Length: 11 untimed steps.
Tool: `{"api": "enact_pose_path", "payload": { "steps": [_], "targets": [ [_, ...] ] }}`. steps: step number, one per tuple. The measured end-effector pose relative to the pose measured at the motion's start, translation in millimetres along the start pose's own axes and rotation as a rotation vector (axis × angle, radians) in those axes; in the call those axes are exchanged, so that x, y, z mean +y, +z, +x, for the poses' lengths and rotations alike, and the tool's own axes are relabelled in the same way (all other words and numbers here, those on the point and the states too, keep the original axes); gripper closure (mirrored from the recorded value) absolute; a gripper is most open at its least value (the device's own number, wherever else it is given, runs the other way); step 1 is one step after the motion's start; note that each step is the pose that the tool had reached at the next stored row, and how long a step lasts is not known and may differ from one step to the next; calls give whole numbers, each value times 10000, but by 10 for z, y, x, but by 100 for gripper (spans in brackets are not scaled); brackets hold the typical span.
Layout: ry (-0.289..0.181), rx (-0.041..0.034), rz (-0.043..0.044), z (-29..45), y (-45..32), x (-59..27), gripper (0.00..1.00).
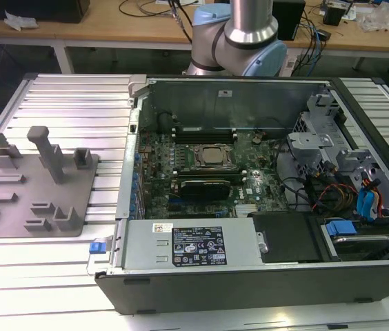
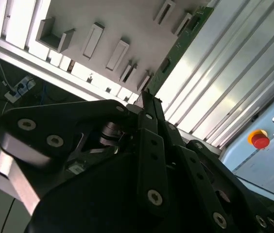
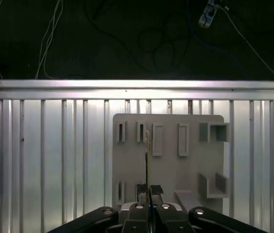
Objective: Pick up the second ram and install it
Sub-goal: 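Pick up the second ram and move it above second insertion slot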
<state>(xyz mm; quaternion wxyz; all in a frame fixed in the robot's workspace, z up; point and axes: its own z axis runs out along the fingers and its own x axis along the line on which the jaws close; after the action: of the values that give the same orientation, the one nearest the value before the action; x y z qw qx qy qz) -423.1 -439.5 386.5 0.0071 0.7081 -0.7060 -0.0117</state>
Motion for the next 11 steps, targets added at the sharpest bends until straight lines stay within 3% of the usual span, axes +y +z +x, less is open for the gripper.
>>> {"api": "enact_pose_path", "payload": {
  "steps": [2,4,6,11],
  "targets": [
    [0,0,0,-1,-93,0,91],
    [-1,-4,1,-3,-260,1,91],
    [-1,-13,1,-3,-348,0,91],
    [-1,-15,-1,-3,-368,-4,91]
  ]
}}
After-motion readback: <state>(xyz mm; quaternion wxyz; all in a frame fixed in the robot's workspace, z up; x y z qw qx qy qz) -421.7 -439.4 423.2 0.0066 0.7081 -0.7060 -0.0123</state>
